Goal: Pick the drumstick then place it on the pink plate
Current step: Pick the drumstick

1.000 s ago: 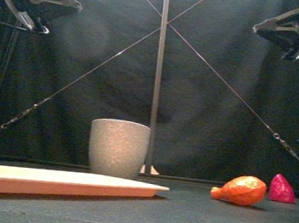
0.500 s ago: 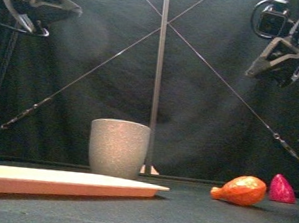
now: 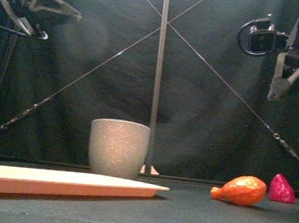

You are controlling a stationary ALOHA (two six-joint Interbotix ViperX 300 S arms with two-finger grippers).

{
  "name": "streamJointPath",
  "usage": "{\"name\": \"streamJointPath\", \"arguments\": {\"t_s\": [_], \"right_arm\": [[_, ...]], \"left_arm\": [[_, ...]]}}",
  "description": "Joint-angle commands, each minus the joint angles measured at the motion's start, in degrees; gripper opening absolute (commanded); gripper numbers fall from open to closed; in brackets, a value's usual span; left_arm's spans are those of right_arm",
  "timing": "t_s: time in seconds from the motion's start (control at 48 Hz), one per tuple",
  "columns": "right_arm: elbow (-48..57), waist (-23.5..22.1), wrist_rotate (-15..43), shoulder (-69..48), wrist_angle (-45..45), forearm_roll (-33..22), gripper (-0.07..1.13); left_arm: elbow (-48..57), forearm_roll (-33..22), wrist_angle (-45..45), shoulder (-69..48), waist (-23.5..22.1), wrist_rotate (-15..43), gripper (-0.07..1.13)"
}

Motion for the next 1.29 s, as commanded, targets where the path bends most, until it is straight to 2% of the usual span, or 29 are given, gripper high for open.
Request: {"name": "streamJointPath", "arguments": {"t_s": [0.021,0.375,0.542,0.812,0.958,1.062,1.146,1.208,1.292], "right_arm": [[-2.81,0.97,2.9,2.64,2.46,-4.48,0.07],[-10.02,8.17,21.36,13.89,6.15,-23.82,0.12],[-13.01,11.16,31.55,19.95,11.43,-30.5,0.23],[-14.85,15.03,46.05,26.54,7.29,-41.13,0.43],[-15.38,15.91,50.45,27.69,6.5,-42.1,0.66],[-16.79,16.0,50.8,27.69,6.24,-40.61,0.87],[-17.4,15.91,50.8,27.95,6.24,-39.64,0.99],[-17.23,15.73,50.98,28.3,6.24,-39.02,1.04],[-16.87,15.64,51.15,29.09,6.06,-37.62,1.05]], "left_arm": [[-0.79,0.0,-0.26,0.26,0.44,-0.09,0.03],[-0.26,-0.09,-0.26,0.26,0.53,-0.18,0.03],[0.26,-0.7,-0.26,0.26,0.53,-0.18,0.03],[0.53,-1.14,-0.26,0.26,0.62,0.09,0.03],[0.62,-1.05,-0.26,0.26,0.62,0.18,0.03],[0.88,-1.05,-0.26,0.26,0.7,0.18,0.03],[1.23,-0.97,-0.26,0.35,0.7,0.18,0.03],[1.49,-0.97,-0.26,0.26,0.7,0.18,0.03],[1.58,-0.97,-0.26,0.35,0.97,0.26,0.03]]}}
